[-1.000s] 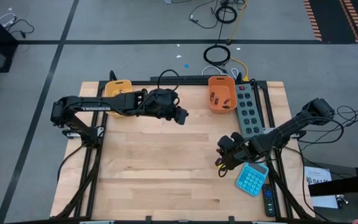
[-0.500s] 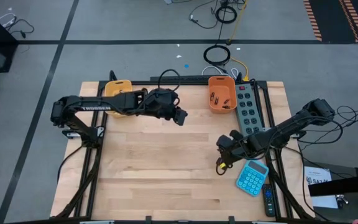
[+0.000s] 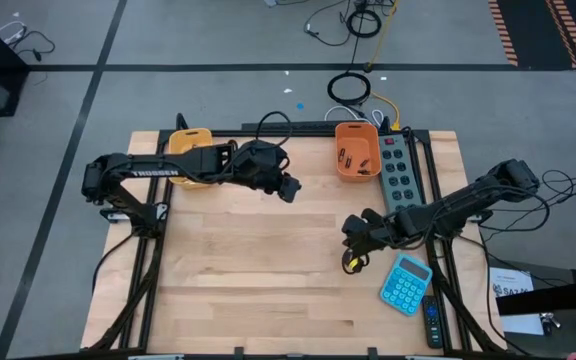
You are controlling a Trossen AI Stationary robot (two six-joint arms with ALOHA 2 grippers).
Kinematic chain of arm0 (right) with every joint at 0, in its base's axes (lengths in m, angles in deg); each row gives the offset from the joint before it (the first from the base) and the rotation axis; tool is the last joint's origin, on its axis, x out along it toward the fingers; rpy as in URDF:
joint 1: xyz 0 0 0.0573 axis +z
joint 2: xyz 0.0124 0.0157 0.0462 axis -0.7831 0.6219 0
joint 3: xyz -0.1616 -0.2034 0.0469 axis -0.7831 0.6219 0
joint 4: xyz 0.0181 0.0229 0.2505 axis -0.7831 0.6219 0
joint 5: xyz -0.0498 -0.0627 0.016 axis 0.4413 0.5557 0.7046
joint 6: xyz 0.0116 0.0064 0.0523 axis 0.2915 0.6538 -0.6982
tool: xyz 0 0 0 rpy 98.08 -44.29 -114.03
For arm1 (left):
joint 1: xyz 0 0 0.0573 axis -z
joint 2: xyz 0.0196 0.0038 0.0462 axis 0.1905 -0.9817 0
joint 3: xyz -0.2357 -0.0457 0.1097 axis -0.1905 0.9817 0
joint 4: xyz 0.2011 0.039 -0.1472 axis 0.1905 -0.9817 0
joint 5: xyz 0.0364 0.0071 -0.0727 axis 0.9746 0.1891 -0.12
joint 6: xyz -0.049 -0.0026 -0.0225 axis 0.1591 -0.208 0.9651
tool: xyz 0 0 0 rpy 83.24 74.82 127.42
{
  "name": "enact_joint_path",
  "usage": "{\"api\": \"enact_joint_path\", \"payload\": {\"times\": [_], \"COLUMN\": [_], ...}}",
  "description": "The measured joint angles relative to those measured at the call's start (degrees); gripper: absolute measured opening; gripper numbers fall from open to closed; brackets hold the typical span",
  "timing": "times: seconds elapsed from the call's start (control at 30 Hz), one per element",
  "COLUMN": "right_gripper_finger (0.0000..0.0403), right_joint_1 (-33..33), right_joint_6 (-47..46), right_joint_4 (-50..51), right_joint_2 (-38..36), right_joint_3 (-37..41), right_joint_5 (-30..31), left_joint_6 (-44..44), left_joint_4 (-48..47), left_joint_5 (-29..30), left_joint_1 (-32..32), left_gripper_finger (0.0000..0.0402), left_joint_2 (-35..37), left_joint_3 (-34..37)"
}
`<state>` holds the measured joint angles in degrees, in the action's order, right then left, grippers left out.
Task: Sort batteries
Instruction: Put the silver battery into the yellow bin
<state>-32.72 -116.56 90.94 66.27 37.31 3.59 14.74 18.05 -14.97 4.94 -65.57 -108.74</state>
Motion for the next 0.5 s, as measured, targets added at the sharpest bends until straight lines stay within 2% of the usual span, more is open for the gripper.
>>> {"api": "enact_joint_path", "payload": {"times": [0.27,0.5], "right_gripper_finger": [0.0000,0.0000], "right_joint_1": [-3.0,-6.3], "right_joint_6": [1.0,2.2], "right_joint_4": [-1.6,-2.8], "right_joint_2": [0.0,0.0], "right_joint_3": [0.0,0.0], "right_joint_5": [-1.1,-2.3], "left_joint_6": [-1.8,-6.3], "left_joint_4": [-4.3,-5.1], "left_joint_5": [-2.2,-7.6], "left_joint_1": [-0.4,-2.8], "left_gripper_finger": [0.0050,0.0050], "left_joint_2": [0.0,0.0], "left_joint_3": [0.0,0.0]}}
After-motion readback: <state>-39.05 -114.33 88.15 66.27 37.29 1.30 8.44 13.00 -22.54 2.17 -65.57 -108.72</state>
